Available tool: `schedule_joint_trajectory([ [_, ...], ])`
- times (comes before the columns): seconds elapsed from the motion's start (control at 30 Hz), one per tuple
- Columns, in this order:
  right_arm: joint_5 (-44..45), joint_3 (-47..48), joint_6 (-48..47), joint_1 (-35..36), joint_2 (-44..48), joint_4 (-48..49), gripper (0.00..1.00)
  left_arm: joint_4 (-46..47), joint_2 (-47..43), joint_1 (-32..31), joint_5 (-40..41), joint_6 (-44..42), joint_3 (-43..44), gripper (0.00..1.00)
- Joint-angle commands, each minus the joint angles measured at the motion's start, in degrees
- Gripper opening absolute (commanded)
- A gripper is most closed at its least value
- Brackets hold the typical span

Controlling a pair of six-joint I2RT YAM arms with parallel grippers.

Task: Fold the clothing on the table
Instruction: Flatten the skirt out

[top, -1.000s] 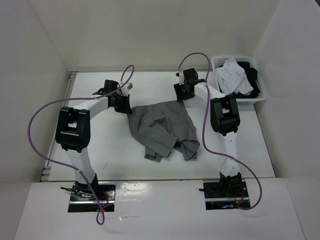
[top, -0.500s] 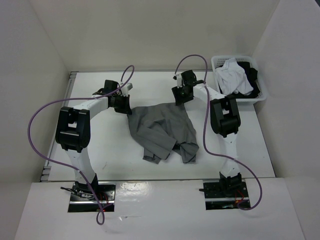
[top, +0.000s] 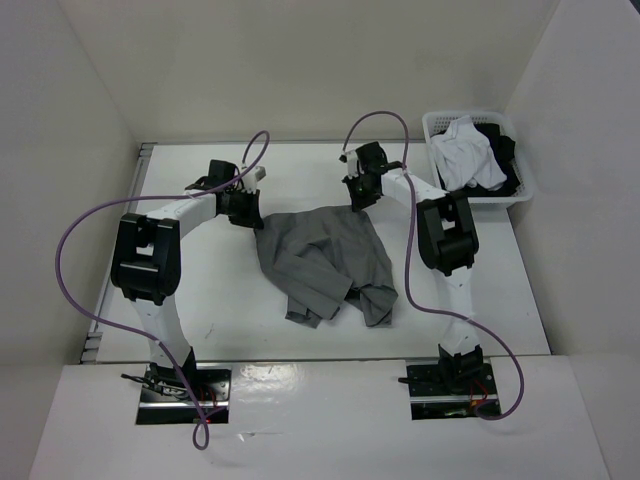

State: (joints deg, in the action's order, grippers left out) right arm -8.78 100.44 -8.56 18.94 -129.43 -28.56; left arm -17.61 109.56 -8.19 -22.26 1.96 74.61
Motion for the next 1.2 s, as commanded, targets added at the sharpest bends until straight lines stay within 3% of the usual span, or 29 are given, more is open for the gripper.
schedule_joint_trajectory([
  [0.0,1.9,-2.4,-0.1,0.7,0.5,-6.1,0.00,-0.3,-1.9,-0.3,-0.2,-1.2,-0.3,0.00],
  [0.23,4.9,0.3,0.4,1.2,18.0,-9.5,0.00,-3.1,-16.4,-0.3,2.9,-1.8,3.4,0.00],
  [0.47,7.7,-0.9,0.9,7.5,36.8,-11.1,0.00,-5.9,-32.0,-2.3,4.5,-3.4,5.6,0.00],
  [0.67,6.1,-6.6,-2.6,9.7,51.9,-8.9,0.00,-4.5,-49.9,-3.9,3.0,-7.6,-0.8,0.00],
  [0.9,-5.7,-7.8,-8.6,9.7,65.6,-14.4,0.00,-11.1,-60.9,-2.7,-1.5,-10.9,-2.0,0.00],
  [1.17,-31.8,-11.1,-13.5,3.9,76.7,-20.1,0.00,-19.8,-71.0,1.2,-14.9,-14.7,-2.5,0.01],
])
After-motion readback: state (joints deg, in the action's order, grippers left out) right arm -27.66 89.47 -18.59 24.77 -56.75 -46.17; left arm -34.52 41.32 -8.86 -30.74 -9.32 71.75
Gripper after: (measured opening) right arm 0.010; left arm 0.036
